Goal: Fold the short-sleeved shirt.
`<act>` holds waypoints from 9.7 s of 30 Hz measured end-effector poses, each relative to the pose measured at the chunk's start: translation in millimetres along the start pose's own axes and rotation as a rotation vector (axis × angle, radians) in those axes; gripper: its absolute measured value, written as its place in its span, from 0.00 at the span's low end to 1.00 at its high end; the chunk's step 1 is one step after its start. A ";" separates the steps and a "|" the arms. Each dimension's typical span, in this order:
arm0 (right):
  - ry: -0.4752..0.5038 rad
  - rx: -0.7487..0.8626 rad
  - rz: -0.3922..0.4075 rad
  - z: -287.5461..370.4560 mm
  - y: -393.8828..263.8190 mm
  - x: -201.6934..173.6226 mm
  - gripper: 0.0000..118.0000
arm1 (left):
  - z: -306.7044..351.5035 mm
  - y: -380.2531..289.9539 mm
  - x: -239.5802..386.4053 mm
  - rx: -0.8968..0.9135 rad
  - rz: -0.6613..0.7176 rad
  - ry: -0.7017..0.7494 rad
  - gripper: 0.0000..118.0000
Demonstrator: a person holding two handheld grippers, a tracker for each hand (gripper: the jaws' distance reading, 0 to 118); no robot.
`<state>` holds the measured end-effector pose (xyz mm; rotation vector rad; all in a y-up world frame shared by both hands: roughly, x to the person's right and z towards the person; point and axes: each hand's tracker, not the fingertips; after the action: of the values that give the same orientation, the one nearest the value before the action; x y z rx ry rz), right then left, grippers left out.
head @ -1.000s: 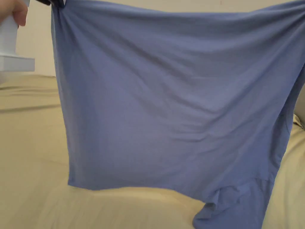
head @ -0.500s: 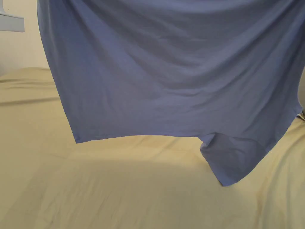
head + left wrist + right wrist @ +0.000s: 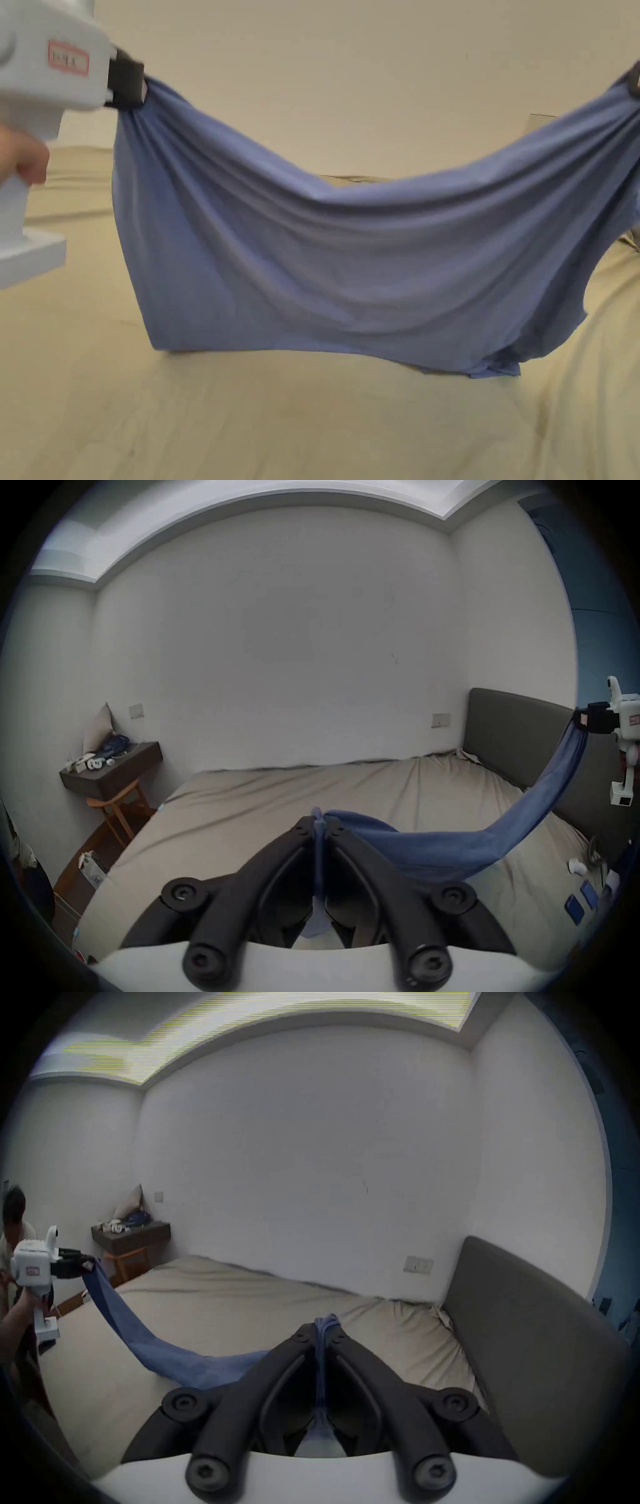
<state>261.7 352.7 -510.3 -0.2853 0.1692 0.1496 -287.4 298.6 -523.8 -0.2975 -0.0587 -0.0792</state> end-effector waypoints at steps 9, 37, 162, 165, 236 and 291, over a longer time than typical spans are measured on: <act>0.007 -0.079 -0.074 80.5 -108.4 -7.9 0.05 | 80.5 -106.1 5.6 -0.090 0.005 -0.055 0.02; -0.069 -0.505 -0.295 211.1 -383.7 -47.4 0.07 | 202.5 -376.2 10.5 -0.461 0.176 -0.173 0.11; -0.026 -0.422 -0.241 146.1 -367.3 -87.4 0.03 | 35.9 -360.4 13.2 -0.617 0.228 0.045 0.66; -0.044 -0.437 -0.257 129.4 -368.0 -73.0 0.03 | 46.0 -366.0 13.5 -0.573 0.277 0.082 0.28; -0.065 -0.501 -0.222 225.9 -328.6 -88.3 0.18 | 240.2 -298.6 40.8 -0.376 0.280 -0.125 0.47; 0.078 -0.732 -0.317 31.9 -261.2 11.1 0.02 | 5.3 -243.6 36.2 -0.647 0.117 -0.228 0.02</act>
<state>321.5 115.6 -412.6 -1.0417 0.1389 -0.1233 -272.7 65.5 -445.5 -0.9552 -0.2435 0.0561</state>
